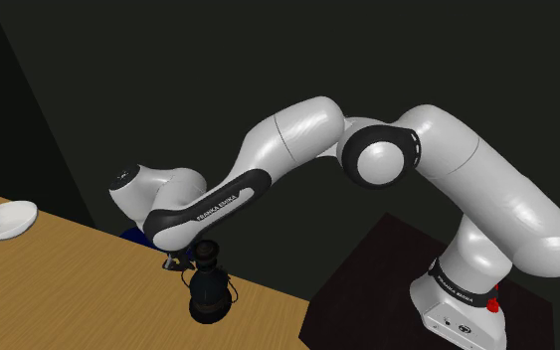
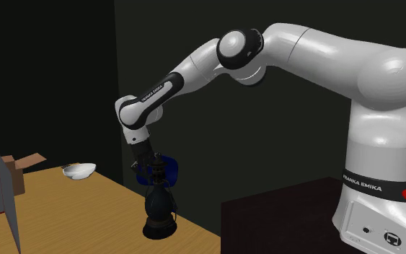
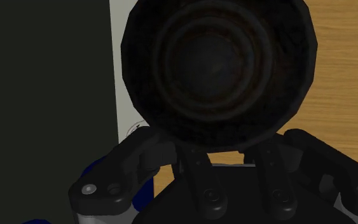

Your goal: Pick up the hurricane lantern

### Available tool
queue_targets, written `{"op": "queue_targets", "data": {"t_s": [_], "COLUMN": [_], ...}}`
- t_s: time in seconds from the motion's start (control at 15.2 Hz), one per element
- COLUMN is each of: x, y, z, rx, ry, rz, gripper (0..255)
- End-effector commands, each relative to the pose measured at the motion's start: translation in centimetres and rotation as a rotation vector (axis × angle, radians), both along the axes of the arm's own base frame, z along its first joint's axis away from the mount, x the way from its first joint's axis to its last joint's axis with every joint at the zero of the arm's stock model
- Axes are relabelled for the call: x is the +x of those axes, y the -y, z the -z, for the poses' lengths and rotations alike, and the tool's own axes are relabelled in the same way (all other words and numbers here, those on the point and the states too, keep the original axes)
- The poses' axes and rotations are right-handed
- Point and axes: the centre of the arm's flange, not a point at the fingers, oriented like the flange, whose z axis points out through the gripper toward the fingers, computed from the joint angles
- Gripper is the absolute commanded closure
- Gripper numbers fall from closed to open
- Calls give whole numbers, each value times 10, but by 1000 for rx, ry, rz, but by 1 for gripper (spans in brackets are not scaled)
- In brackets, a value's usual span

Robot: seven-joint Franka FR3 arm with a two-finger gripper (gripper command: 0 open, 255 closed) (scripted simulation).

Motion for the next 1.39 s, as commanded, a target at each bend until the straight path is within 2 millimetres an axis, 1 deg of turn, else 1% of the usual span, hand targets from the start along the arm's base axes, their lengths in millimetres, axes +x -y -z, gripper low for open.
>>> {"op": "queue_targets", "data": {"t_s": [0.0, 0.46, 1.32], "x": [0, 0, 0], "y": [0, 0, 0], "z": [1, 0, -68], "rx": [0, 0, 0], "ry": [0, 0, 0], "rz": [0, 0, 0], "gripper": [255, 255, 255]}}
